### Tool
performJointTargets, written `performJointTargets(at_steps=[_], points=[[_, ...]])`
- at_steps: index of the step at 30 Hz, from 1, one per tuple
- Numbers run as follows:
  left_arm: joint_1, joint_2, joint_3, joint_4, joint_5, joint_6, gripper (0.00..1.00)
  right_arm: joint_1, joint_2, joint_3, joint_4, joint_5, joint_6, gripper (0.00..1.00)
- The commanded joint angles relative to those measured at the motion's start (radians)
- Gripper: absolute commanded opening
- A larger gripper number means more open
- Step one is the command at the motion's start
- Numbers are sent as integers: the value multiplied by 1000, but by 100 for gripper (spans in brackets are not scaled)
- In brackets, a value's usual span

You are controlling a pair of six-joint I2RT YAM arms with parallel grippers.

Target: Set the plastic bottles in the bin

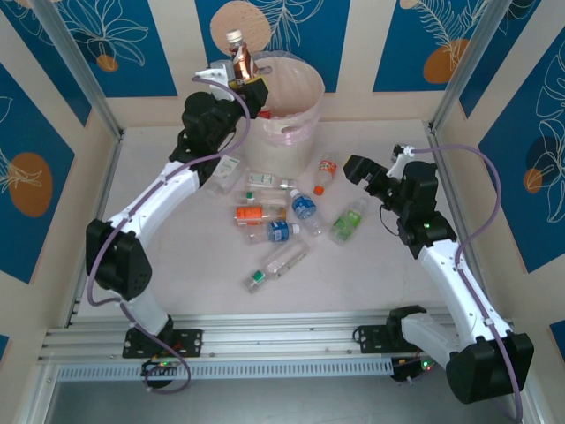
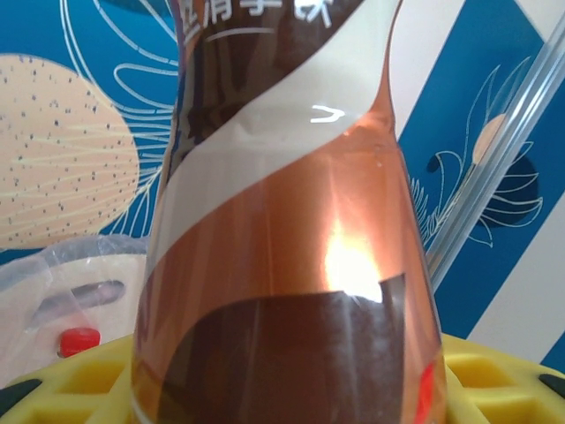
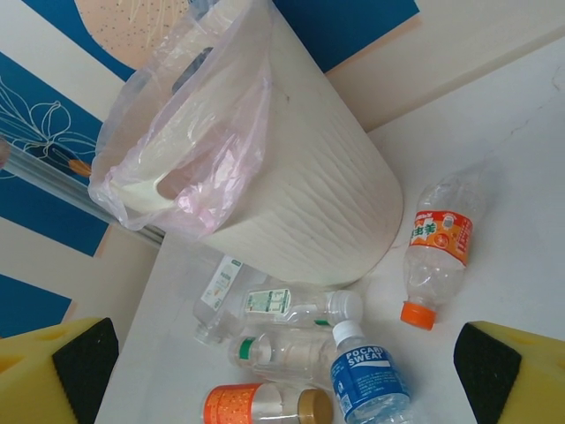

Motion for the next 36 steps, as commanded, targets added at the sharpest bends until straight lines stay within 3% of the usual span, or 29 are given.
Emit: performJointTargets(at_steps=[1,6,9,15,24,29,36], points=[[-14,54,65,-75,-10,-48,51,-4,-21,-9,-32,29,-18,100],[-38,132,160,-190,-43,-90,52,-4,-19,-4,-53,40,-20,100],[-59,182,254,-320,-126,-98,52,-4,-19,-14,-28,17,-34,100],[-70,266,334,-345,-167,-152,55,-4,-5,-1,-34,17,-38,100],[-88,445,579,-491,-18,-234,59,-5,7,5,-51,41,-51,100],[-103,529,759,-646,-8,-172,70,-5,23,19,-76,44,-70,100],[-103,559,836,-645,70,-122,86,-5,32,21,-86,46,-77,100]])
